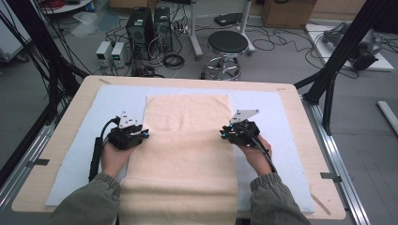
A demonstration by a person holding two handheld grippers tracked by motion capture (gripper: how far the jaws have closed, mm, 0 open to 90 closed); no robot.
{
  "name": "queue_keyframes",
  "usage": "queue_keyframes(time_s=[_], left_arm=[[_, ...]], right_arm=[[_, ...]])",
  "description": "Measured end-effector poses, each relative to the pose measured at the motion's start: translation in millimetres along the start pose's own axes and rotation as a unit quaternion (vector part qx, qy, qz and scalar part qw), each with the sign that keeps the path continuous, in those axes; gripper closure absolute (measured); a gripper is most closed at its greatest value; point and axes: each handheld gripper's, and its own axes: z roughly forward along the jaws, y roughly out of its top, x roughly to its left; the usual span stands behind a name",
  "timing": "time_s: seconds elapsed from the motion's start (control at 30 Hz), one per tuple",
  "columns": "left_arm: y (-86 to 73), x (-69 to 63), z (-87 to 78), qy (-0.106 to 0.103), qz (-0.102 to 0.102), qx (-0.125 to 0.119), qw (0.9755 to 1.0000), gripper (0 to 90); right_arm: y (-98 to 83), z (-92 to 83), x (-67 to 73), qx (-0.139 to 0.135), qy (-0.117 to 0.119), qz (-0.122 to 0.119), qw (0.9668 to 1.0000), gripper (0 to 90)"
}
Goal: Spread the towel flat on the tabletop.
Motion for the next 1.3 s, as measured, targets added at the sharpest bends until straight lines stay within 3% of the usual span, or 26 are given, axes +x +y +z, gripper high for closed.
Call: queue_keyframes(time_s=[0.03,0.17,0.33,0.47,0.53,0.6,0.63,0.67,0.7,0.8,0.93,1.0,1.07,1.1,1.17,1.2,1.23,1.3], left_arm=[[-1.4,0.4,-4.7,-0.011,0.0,-0.006,0.9999,61.8],[-11.3,-8.1,-32.1,-0.048,0.053,0.003,0.9974,56.2],[-35.3,-35.6,-65.7,-0.108,0.097,0.0,0.9895,54.2],[-47.2,-52.0,-76.2,-0.161,0.114,0.008,0.9803,53.2],[-53.0,-58.1,-73.1,-0.179,0.128,0.027,0.9751,53.0],[-60.2,-62.5,-66.8,-0.2,0.138,0.055,0.9684,54.5],[-64.4,-64.3,-63.4,-0.213,0.142,0.071,0.9641,57.5],[-69.2,-66.6,-61.2,-0.218,0.147,0.072,0.9622,63.5],[-71.6,-66.7,-62.7,-0.218,0.148,0.059,0.9629,65.9],[-70.4,-67.5,-64.3,-0.218,0.142,0.066,0.9632,82.1],[-69.2,-74.5,-72.1,-0.217,0.154,0.07,0.9615,85.9],[-69.3,-77.7,-84.9,-0.229,0.151,0.063,0.9595,86.2],[-69.7,-84.2,-103.8,-0.249,0.148,0.053,0.9557,86.2],[-70.0,-87.5,-113.7,-0.261,0.155,0.051,0.9515,86.1],[-69.5,-92.3,-130.1,-0.271,0.163,0.04,0.9479,84.6],[-68.9,-93.8,-135.2,-0.264,0.164,0.03,0.9502,80.8],[-66.9,-93.0,-137.1,-0.258,0.169,0.03,0.9507,75.0],[-65.0,-90.0,-132.2,-0.242,0.169,0.025,0.955,69.4]], right_arm=[[-1.4,-4.1,0.8,-0.002,0.012,-0.001,0.9999,72.8],[-14.6,-28.0,21.9,-0.014,0.049,-0.028,0.9983,69.5],[-36.3,-49.6,58.7,-0.014,0.091,-0.06,0.9939,66.9],[-50.1,-52.3,77.4,-0.008,0.122,-0.073,0.9898,62.3],[-55.8,-48.0,83.0,0.004,0.139,-0.072,0.9877,60.5],[-61.4,-40.2,87.1,0.021,0.149,-0.078,0.9855,60.4],[-63.2,-37.6,88.8,0.029,0.155,-0.076,0.9846,61.1],[-65.6,-33.2,90.6,0.037,0.159,-0.077,0.9835,63.6],[-68.1,-28.6,92.8,0.044,0.166,-0.078,0.982,65.5],[-70.5,-28.6,91.0,0.032,0.183,-0.064,0.9805,81.6],[-67.5,-32.8,95.9,0.043,0.196,-0.083,0.9762,86.9],[-67.3,-40.1,102.4,0.042,0.203,-0.089,0.9742,87.0],[-66.4,-54.8,109.9,0.031,0.212,-0.095,0.9722,86.9],[-65.6,-63.7,114.5,0.021,0.216,-0.1,0.9711,86.7],[-63.4,-81.5,124.2,0.005,0.229,-0.11,0.9673,80.9],[-62.0,-88.5,127.5,0.0,0.225,-0.114,0.9677,79.0],[-60.6,-93.1,128.9,-0.004,0.225,-0.116,0.9673,76.5],[-58.4,-94.0,126.4,-0.006,0.205,-0.12,0.9712,71.7]])
